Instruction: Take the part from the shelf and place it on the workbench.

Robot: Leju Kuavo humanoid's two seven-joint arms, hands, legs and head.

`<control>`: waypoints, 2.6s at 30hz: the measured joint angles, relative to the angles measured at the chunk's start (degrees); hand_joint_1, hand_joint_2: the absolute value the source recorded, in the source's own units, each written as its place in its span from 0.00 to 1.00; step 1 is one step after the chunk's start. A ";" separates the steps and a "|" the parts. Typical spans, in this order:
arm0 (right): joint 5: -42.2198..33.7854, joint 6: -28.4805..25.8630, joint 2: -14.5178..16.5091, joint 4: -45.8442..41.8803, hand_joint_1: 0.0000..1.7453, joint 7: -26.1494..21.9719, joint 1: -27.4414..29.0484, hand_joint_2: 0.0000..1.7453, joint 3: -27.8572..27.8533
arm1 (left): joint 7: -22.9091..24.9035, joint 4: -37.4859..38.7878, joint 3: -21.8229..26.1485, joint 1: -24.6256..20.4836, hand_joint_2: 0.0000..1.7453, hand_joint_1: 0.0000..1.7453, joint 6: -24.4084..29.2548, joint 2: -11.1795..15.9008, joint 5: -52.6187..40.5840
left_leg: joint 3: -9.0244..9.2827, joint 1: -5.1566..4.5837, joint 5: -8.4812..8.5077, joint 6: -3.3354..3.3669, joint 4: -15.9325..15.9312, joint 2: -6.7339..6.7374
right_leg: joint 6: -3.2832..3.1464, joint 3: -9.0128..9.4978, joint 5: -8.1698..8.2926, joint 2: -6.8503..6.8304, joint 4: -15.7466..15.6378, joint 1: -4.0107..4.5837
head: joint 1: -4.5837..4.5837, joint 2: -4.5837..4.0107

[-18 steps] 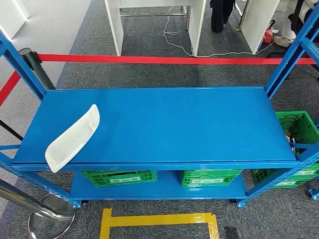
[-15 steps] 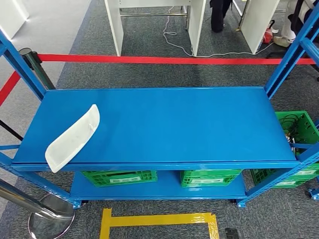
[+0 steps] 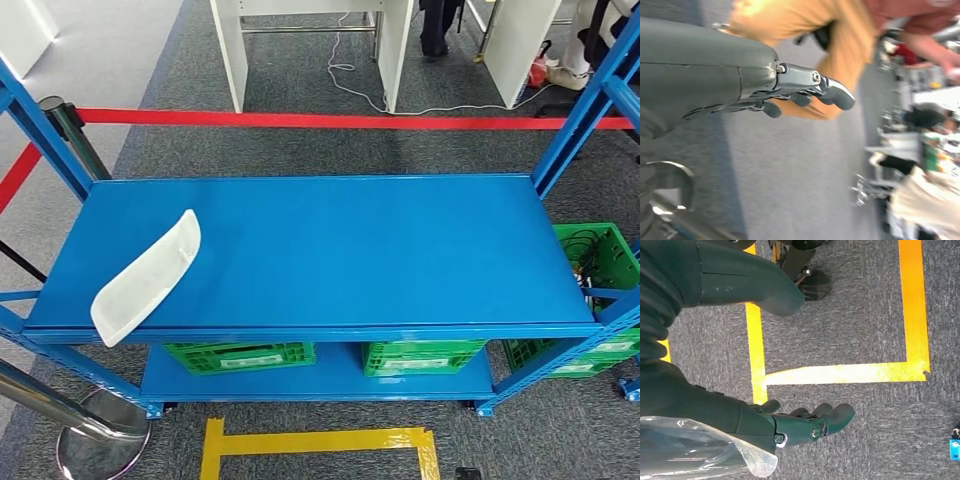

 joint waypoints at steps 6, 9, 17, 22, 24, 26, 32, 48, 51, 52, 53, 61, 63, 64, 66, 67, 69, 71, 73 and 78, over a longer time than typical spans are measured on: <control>1.60 -0.06 0.00 0.25 0.00 1.23 0.07 1.00 -0.23 | -0.05 -7.53 -7.44 2.89 1.00 0.00 0.37 -0.32 -4.69 | 0.00 0.00 0.00 0.00 0.00 0.02 | 0.00 0.00 0.00 0.01 0.00 0.00 | 0.00 0.00; 2.57 -0.05 0.00 0.34 0.00 1.94 0.12 1.00 -0.25 | -0.01 -10.23 -12.26 4.16 1.00 0.00 0.99 0.20 -7.81 | 0.00 0.00 0.00 0.00 0.01 0.03 | 0.00 0.00 0.01 0.01 0.00 0.00 | -0.01 0.00; 5.18 0.10 0.00 0.57 0.00 3.80 0.25 1.00 -0.25 | 1.07 -14.93 -26.01 6.07 1.00 0.00 1.82 3.60 -15.72 | 0.00 0.00 0.00 0.00 0.02 0.03 | 0.00 -0.02 0.01 0.06 0.00 0.00 | 0.00 0.00; 6.90 0.24 0.00 0.73 0.00 4.92 0.33 1.00 -0.25 | 3.51 -17.07 -34.75 6.64 1.00 0.00 1.82 6.50 -20.50 | -0.01 0.00 0.00 0.00 0.02 0.04 | 0.00 -0.04 0.01 0.08 0.00 0.00 | -0.01 0.00; 7.62 0.34 0.00 0.74 0.00 5.17 0.34 1.00 -0.25 | 5.12 -17.72 -38.42 6.57 1.00 0.00 1.27 7.84 -22.49 | -0.01 0.00 0.00 0.00 0.02 0.05 | 0.00 -0.05 0.01 0.09 0.00 0.00 | -0.01 0.00; 8.32 0.49 0.00 0.75 0.00 5.37 0.33 1.00 -0.25 | 6.94 -18.19 -42.07 6.25 1.00 0.00 0.35 9.15 -24.42 | -0.01 0.00 0.00 0.00 0.02 0.06 | 0.00 -0.05 0.01 0.10 0.00 0.00 | 0.00 0.00; 10.37 1.24 0.00 0.80 0.00 5.97 0.21 1.00 -0.25 | 12.46 -18.53 -51.66 4.15 1.00 0.00 -2.87 12.65 -29.48 | -0.01 0.00 0.00 0.00 0.05 0.07 | 0.01 -0.05 0.02 0.13 0.00 0.00 | 0.00 0.00; 16.50 1.36 0.01 1.81 0.00 8.01 -1.20 1.00 -0.21 | 30.71 -16.17 -71.58 -3.91 1.00 0.00 -11.83 21.17 -41.65 | -0.06 0.00 0.00 0.00 0.07 0.08 | 0.02 -0.05 0.03 0.15 0.00 0.00 | -0.01 0.00; 17.07 1.33 0.02 1.93 0.00 8.18 -1.28 1.00 -0.20 | 32.45 -15.63 -73.44 -4.65 1.00 0.00 -12.48 22.13 -42.76 | -0.10 0.00 0.00 0.00 0.08 0.08 | 0.02 -0.01 0.03 0.15 0.01 0.00 | -0.01 0.00; 17.12 1.32 0.02 1.98 0.00 8.19 -1.28 1.00 -0.20 | 32.63 -15.51 -73.84 -4.82 1.00 0.00 -12.49 22.35 -42.90 | -0.12 0.00 0.00 0.00 0.08 0.08 | 0.02 0.01 0.03 0.15 0.01 0.00 | 0.00 0.00; 17.14 1.32 0.02 2.03 0.00 8.19 -1.29 1.00 -0.20 | 32.76 -15.39 -74.17 -4.98 1.00 0.00 -12.49 22.53 -43.02 | -0.14 0.00 0.00 0.00 0.08 0.08 | 0.02 0.03 0.03 0.16 0.01 0.00 | 0.00 0.00; 18.02 1.36 0.10 2.63 0.00 9.09 -1.65 1.00 -0.13 | 39.98 -12.15 -74.98 -6.74 1.00 0.00 -11.65 23.50 -48.41 | -0.26 0.00 0.01 -0.01 0.12 0.09 | 0.04 0.34 0.07 0.18 0.03 0.00 | 0.00 0.00; 18.14 1.40 0.15 2.70 0.00 9.18 -1.75 1.00 -0.12 | 41.70 -10.82 -74.54 -7.04 1.00 0.00 -10.78 23.59 -50.73 | -0.27 0.00 0.02 -0.01 0.12 0.09 | 0.04 0.38 0.07 0.19 0.05 0.00 | 0.00 0.00; 18.15 1.40 0.19 2.72 0.00 9.19 -1.80 1.00 -0.13 | 42.44 -10.30 -74.22 -7.10 1.00 0.00 -10.27 23.59 -51.81 | -0.27 0.00 0.02 -0.01 0.12 0.10 | 0.04 0.38 0.08 0.20 0.05 0.00 | 0.00 0.00; 18.17 1.40 0.28 2.73 0.00 9.20 -1.86 1.00 -0.14 | 43.71 -9.68 -73.51 -7.10 1.00 0.00 -9.29 23.56 -53.85 | -0.29 0.00 0.02 -0.01 0.13 0.10 | 0.04 0.38 0.07 0.20 0.05 0.01 | 0.00 0.00; 18.17 1.39 0.34 2.73 0.00 9.21 -1.87 1.00 -0.15 | 44.28 -9.51 -73.11 -7.05 1.00 0.00 -8.82 23.54 -54.86 | -0.30 0.00 0.02 -0.01 0.13 0.10 | 0.04 0.38 0.07 0.20 0.05 0.01 | 0.01 0.00; 18.14 1.31 0.50 2.75 0.00 9.22 -1.86 1.00 -0.17 | 45.26 -9.35 -72.22 -6.87 1.00 0.00 -7.85 23.50 -56.70 | -0.31 0.00 0.02 -0.01 0.13 0.10 | 0.04 0.37 0.07 0.21 0.05 0.00 | 0.00 0.00; 18.05 1.24 0.69 2.77 0.00 9.22 -1.83 1.00 -0.20 | 45.95 -9.32 -71.32 -6.53 1.00 0.00 -6.84 23.45 -58.32 | -0.32 0.00 0.02 -0.01 0.13 0.10 | 0.04 0.36 0.07 0.21 0.05 0.00 | -0.01 0.00; 17.93 1.23 0.88 2.79 0.00 9.26 -1.81 1.00 -0.22 | 46.53 -9.32 -70.47 -6.01 1.00 0.00 -5.76 23.36 -59.81 | -0.33 0.00 0.02 -0.01 0.13 0.11 | 0.04 0.35 0.07 0.21 0.05 0.00 | 0.00 0.00; 17.82 1.23 1.25 2.79 0.00 9.35 -1.75 1.00 -0.35 | 47.99 -9.56 -68.19 -4.34 1.00 0.00 -3.22 22.75 -62.98 | -0.33 0.00 0.01 -0.01 0.13 0.11 | 0.05 0.34 0.07 0.21 0.05 0.00 | -0.01 0.00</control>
